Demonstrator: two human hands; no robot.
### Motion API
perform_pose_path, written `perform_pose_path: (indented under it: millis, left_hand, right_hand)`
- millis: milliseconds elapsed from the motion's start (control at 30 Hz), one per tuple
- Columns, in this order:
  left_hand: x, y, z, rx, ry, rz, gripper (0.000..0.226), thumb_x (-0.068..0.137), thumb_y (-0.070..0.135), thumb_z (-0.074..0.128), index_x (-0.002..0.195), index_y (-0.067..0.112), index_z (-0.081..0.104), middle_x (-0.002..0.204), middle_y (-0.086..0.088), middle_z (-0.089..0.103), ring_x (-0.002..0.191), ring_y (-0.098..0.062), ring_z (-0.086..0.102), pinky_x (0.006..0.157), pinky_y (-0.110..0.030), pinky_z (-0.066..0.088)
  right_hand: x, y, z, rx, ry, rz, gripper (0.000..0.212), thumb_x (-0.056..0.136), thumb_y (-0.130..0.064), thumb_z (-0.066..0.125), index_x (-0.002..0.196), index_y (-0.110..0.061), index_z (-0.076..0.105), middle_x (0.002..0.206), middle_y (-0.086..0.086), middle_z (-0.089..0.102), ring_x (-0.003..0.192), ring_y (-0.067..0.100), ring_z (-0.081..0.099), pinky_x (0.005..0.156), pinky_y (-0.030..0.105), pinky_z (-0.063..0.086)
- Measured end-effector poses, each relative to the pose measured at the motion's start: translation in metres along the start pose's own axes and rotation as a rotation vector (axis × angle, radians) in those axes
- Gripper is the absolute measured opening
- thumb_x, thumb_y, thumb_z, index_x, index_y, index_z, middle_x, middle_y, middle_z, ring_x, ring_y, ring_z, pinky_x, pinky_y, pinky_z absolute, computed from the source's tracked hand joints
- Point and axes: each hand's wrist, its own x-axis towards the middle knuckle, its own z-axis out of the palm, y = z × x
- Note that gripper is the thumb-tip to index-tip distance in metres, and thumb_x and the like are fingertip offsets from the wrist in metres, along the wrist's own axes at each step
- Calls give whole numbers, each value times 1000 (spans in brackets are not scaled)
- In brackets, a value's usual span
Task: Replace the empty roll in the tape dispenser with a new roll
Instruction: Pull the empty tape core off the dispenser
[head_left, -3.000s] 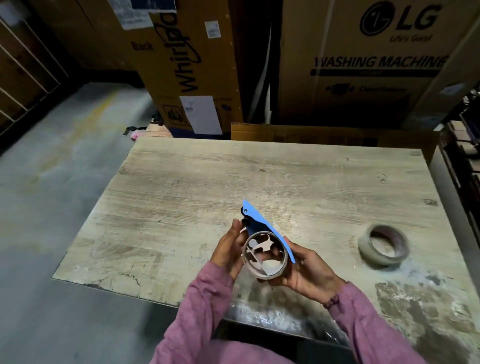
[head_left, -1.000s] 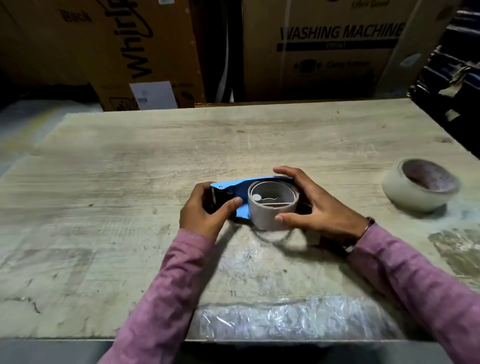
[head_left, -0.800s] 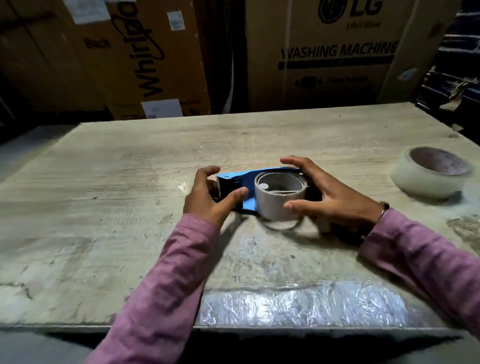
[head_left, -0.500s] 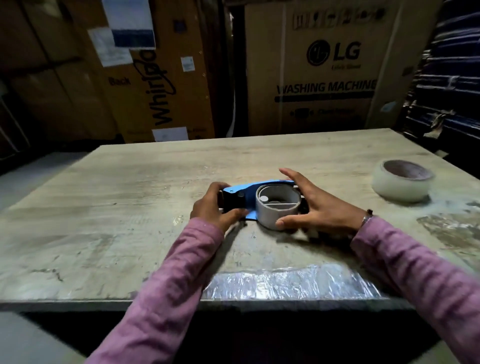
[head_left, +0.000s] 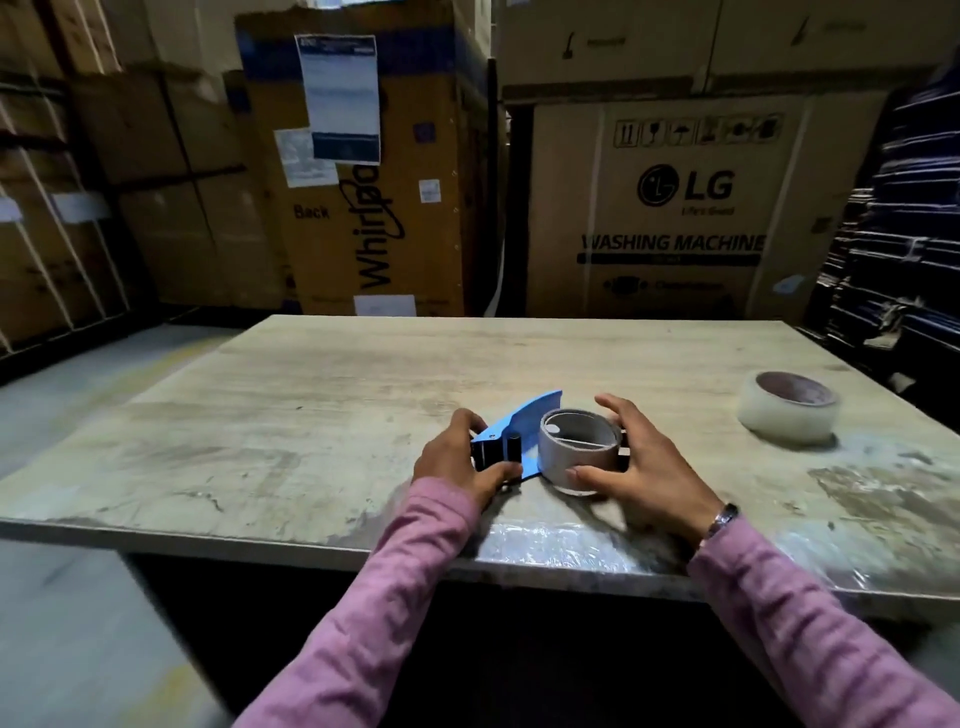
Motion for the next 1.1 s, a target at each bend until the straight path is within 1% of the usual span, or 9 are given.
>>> perform_pose_path:
  millis: [200, 333, 533, 633, 800, 867, 933, 1033, 1100]
  left_hand:
    - [-2, 2, 1, 73, 45, -29, 52, 69, 38, 79, 107, 17, 50, 100, -6, 68, 83, -25, 60, 72, -27, 44]
    - [3, 0, 3, 89, 58, -30, 49, 70, 38, 78, 105, 18, 51, 103, -4, 68, 84, -23, 60, 72, -26, 43]
    - [12, -4, 5, 104, 56, -12, 50, 71, 39, 77, 108, 17, 51, 105, -4, 66, 89, -23, 60, 79, -31, 49]
    - [13, -9, 8, 133, 32, 20, 52, 73, 42, 74, 113, 18, 51, 108, -3, 63, 94, -22, 57, 85, -35, 49]
    - [14, -17, 13, 178, 8, 61, 51, 77, 46, 68, 117, 20, 48, 110, -2, 58, 97, -20, 52, 87, -34, 46]
    - [15, -16, 13, 176, -3, 57, 51, 78, 46, 68, 116, 18, 48, 109, -2, 59, 96, -20, 52, 86, -33, 46]
    - [15, -14, 12, 164, -8, 43, 47, 78, 44, 68, 113, 18, 49, 107, -3, 62, 91, -18, 51, 83, -33, 47]
    - [14, -13, 11, 161, 9, 39, 46, 78, 43, 69, 111, 18, 50, 104, -3, 63, 86, -17, 48, 79, -31, 45]
    - [14, -13, 10, 164, 19, 41, 46, 77, 43, 69, 110, 18, 51, 103, -3, 63, 85, -16, 48, 76, -29, 43]
  right_hand:
    - [-14, -7, 0, 114, -25, -29, 88, 73, -15, 87, 145, -28, 38, 124, -18, 54, 119, 9, 58, 104, 33, 49]
    - [-11, -8, 1, 174, -42, -17, 86, 75, -9, 85, 145, -28, 37, 129, -7, 54, 120, 12, 59, 99, 26, 51]
    - [-3, -6, 9, 225, 2, -31, 88, 74, -9, 85, 145, -28, 37, 138, -3, 49, 122, 17, 57, 100, 30, 53]
    - [-4, -4, 14, 182, 50, -50, 91, 72, -10, 86, 147, -28, 36, 138, -4, 48, 123, 17, 55, 99, 29, 52]
    - [-5, 0, 16, 134, 85, -99, 92, 71, -14, 87, 144, -36, 36, 136, -9, 50, 122, 12, 56, 104, 38, 50]
    - [-6, 0, 16, 151, 79, -102, 91, 72, -13, 85, 144, -37, 35, 136, -11, 49, 124, 10, 55, 104, 37, 51]
    - [-7, -1, 15, 231, 90, -89, 88, 75, -12, 85, 144, -36, 37, 133, -16, 48, 125, 10, 54, 97, 30, 55]
    - [-9, -4, 12, 362, 156, -58, 81, 76, -24, 85, 142, -37, 40, 133, -20, 48, 120, 9, 58, 86, 23, 57]
    - [-11, -4, 10, 415, 192, -39, 79, 74, -41, 82, 141, -39, 40, 134, -12, 50, 115, 10, 61, 84, 27, 58]
